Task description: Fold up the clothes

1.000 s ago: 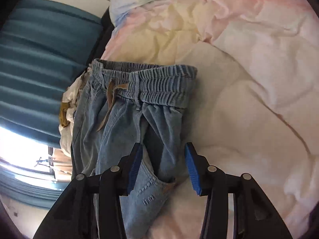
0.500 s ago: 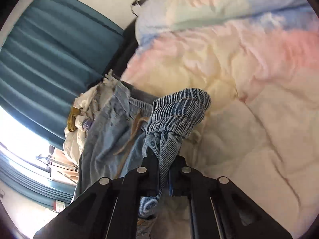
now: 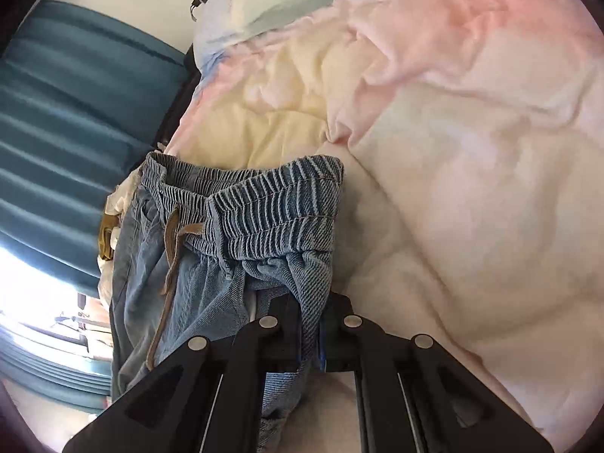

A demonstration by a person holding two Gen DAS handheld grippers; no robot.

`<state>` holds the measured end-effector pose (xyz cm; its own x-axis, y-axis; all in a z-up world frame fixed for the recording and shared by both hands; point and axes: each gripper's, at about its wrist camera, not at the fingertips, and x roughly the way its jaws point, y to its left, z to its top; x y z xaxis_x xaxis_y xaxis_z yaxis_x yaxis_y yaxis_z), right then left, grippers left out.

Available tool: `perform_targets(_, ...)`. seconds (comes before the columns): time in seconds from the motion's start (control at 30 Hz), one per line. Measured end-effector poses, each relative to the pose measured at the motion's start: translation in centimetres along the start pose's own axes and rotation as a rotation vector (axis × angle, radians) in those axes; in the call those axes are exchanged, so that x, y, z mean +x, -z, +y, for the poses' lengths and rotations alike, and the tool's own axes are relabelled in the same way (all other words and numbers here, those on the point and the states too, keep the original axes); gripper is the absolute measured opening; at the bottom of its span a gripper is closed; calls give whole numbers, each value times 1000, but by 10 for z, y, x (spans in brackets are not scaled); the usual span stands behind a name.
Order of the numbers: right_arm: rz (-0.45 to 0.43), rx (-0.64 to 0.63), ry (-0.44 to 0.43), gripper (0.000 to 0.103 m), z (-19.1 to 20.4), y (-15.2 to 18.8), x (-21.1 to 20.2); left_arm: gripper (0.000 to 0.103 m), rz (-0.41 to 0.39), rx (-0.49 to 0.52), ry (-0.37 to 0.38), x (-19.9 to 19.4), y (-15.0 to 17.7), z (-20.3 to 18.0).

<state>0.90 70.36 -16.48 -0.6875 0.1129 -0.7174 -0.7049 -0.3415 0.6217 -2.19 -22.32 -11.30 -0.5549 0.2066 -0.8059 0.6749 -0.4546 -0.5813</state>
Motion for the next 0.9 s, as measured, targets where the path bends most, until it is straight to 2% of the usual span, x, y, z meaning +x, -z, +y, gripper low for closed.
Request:
perform_targets(0.13,16,-73,6,9,16,-3,-9,16,-21,103,-69,-4,5,-12)
perform_targets(0.23,34,-105,18,10,20,-2,-21,22,-69,200,-103,-13,15,-27)
perform_targets(0.3,29,-154,50,13,26,2,-32,29,-135,260,-112,-26,24,-36)
perform_targets(0.33,8,-187,72,15,30,5,-39,31,-168,300,-116,-32,31,-42)
perform_targets(0.4,-59,-252,111,16,38,13,-57,43,-214,365,-103,-42,42,-51)
perform_targets(0.53,-156,-361,122,17,63,32,-90,45,-292,476,-86,-55,64,-69)
perform_targets(0.6,-181,-421,110,17,81,42,-103,45,-322,527,-103,-55,75,-78)
perform_targets(0.73,-179,-527,33,17,125,69,-124,45,-360,616,-114,-55,90,-91)
perform_targets(0.8,-171,-583,-11,17,151,91,-132,45,-379,659,-118,-55,98,-97)
perform_targets(0.9,-138,-669,-78,17,191,133,-140,45,-410,694,-86,-60,106,-102)
